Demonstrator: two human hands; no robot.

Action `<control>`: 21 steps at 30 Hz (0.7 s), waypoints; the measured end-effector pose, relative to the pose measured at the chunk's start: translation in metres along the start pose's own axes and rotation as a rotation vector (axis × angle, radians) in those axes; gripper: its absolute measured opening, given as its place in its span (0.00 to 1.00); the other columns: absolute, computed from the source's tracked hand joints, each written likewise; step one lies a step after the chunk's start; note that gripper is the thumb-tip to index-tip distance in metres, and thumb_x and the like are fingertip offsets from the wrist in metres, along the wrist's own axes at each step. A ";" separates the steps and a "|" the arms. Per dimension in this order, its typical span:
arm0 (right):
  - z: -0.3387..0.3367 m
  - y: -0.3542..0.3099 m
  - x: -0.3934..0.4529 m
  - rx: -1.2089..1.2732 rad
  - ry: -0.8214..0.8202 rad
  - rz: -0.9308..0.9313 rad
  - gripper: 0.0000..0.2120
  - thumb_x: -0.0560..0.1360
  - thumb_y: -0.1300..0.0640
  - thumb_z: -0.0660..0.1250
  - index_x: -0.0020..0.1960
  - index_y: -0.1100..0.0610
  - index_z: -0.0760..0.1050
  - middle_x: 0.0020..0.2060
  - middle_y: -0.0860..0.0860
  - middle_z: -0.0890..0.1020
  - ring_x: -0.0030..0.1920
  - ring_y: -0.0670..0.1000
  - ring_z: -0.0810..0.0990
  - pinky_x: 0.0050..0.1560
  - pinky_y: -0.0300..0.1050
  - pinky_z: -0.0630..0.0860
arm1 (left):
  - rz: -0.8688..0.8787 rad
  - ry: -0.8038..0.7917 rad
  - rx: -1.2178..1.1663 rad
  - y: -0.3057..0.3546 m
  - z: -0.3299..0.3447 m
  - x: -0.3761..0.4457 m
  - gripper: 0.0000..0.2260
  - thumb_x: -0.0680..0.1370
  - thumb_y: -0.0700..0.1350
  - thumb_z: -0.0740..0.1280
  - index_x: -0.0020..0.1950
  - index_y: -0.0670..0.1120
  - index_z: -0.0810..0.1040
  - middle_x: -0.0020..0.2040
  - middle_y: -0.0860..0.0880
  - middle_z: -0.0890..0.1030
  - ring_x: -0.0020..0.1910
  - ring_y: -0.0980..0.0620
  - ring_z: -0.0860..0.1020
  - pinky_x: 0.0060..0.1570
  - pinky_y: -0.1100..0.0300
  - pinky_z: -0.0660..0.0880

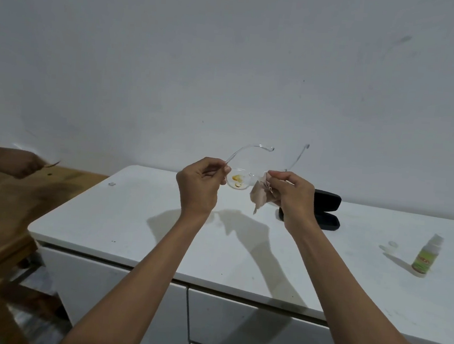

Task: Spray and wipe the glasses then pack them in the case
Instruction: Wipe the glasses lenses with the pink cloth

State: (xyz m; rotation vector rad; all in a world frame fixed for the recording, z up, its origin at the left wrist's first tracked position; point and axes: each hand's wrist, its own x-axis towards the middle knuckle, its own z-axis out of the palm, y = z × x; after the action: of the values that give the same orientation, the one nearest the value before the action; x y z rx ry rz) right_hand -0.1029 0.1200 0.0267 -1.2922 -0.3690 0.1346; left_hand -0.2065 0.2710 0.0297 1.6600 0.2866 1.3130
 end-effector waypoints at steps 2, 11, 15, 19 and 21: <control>-0.003 0.000 -0.002 -0.056 -0.007 -0.050 0.06 0.74 0.66 0.75 0.40 0.58 0.86 0.32 0.60 0.85 0.33 0.59 0.84 0.37 0.50 0.84 | -0.020 0.003 0.008 -0.003 -0.002 0.000 0.01 0.74 0.34 0.76 0.44 0.38 0.85 0.34 0.43 0.85 0.31 0.45 0.83 0.37 0.58 0.81; 0.014 0.004 -0.012 -0.176 0.237 -0.220 0.06 0.73 0.60 0.76 0.42 0.49 0.86 0.34 0.41 0.86 0.36 0.37 0.82 0.47 0.36 0.76 | -0.243 0.073 -0.038 -0.001 0.006 -0.003 0.07 0.73 0.33 0.75 0.43 0.45 0.85 0.34 0.49 0.85 0.30 0.51 0.84 0.45 0.47 0.85; 0.015 0.006 -0.012 -0.141 0.256 -0.246 0.05 0.74 0.61 0.75 0.43 0.52 0.86 0.39 0.47 0.88 0.43 0.49 0.87 0.53 0.42 0.81 | -0.235 0.061 -0.037 0.002 0.005 -0.004 0.14 0.73 0.30 0.73 0.38 0.50 0.84 0.33 0.51 0.85 0.38 0.41 0.86 0.48 0.45 0.84; 0.017 0.006 -0.010 -0.070 0.334 -0.283 0.07 0.75 0.61 0.75 0.43 0.49 0.85 0.40 0.42 0.87 0.40 0.45 0.80 0.50 0.41 0.79 | -0.182 0.034 -0.029 0.005 0.006 -0.008 0.16 0.73 0.31 0.74 0.36 0.53 0.83 0.29 0.56 0.83 0.36 0.44 0.85 0.45 0.49 0.84; 0.021 0.005 -0.009 -0.007 0.388 -0.301 0.06 0.75 0.61 0.74 0.44 0.51 0.84 0.40 0.47 0.86 0.39 0.46 0.78 0.48 0.42 0.79 | -0.173 0.023 -0.045 0.006 0.007 -0.011 0.15 0.73 0.31 0.74 0.37 0.52 0.84 0.29 0.56 0.84 0.36 0.46 0.85 0.45 0.49 0.84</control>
State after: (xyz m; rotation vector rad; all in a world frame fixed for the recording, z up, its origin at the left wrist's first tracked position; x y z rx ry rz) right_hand -0.1176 0.1378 0.0249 -1.2225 -0.2256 -0.3673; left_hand -0.2068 0.2562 0.0282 1.5474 0.4026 1.2016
